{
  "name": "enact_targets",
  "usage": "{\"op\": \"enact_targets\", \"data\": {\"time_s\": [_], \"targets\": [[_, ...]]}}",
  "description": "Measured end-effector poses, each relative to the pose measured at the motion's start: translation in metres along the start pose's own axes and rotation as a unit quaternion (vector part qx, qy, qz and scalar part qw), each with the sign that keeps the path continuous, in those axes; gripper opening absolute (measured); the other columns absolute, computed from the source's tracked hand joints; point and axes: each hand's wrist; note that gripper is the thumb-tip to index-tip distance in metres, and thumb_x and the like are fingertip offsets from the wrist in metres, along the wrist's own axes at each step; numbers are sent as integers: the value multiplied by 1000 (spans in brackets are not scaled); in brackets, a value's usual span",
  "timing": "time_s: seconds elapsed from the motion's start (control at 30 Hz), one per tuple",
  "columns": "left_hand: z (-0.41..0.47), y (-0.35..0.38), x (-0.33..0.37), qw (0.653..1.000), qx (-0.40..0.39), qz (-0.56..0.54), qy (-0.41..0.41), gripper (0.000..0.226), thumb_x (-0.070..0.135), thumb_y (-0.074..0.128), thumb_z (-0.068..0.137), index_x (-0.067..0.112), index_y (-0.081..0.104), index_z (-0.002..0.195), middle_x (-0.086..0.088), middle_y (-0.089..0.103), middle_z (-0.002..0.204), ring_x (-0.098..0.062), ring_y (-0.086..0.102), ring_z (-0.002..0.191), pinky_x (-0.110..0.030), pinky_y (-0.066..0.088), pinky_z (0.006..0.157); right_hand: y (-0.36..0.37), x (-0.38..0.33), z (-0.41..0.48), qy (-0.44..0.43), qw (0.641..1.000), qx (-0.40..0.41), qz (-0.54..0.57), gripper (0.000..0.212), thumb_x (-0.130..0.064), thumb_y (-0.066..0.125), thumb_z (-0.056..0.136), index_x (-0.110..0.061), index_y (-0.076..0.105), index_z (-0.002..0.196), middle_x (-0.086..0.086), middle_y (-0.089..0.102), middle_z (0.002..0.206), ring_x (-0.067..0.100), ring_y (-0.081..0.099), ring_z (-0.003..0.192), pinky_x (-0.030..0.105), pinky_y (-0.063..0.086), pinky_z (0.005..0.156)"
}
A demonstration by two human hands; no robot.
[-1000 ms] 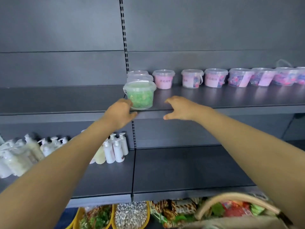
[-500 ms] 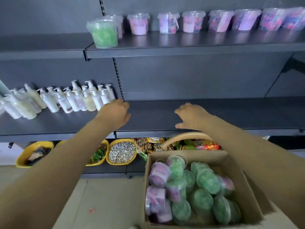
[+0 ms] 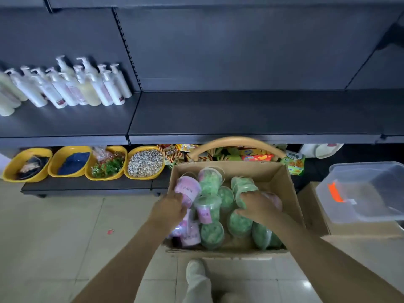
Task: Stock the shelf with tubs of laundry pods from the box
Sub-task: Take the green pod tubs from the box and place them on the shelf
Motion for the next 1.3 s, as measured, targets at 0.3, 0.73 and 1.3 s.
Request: {"op": "enact_targets", "data": {"time_s": [0.3, 0.73, 1.3], "targets": [[6, 73, -14, 940, -94, -249, -215, 46, 37, 28, 95, 4, 57, 109, -14, 62, 116, -27, 57, 109, -28, 41, 87, 48, -8, 46, 95, 981, -50, 161, 42, -38, 58, 89, -12, 55, 121, 3, 60, 120, 19, 56, 113, 27, 44, 91], [35, 133, -8, 577, -108, -640, -495, 58, 44, 60, 85, -4, 56, 118, -24, 59, 123, -38, 57, 115, -41, 48, 98, 90, -55, 120, 103, 951, -48, 287, 33, -23, 64, 86, -7, 61, 115, 8, 67, 109, 22, 63, 100, 29, 48, 85], [65, 140, 14, 444, 52, -658, -606, 76, 50, 74, 71, 2, 49, 125, -14, 59, 116, -27, 60, 98, -30, 46, 78, 88, -60, 190, 98, 918, -69, 379, 27, -36, 66, 83, -10, 63, 90, 4, 56, 81, 21, 57, 81, 36, 50, 80]]}}
Point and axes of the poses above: each hand's wrist, its own z-axis towards the middle knuckle, its own y-axis out of the palm, x = y × z
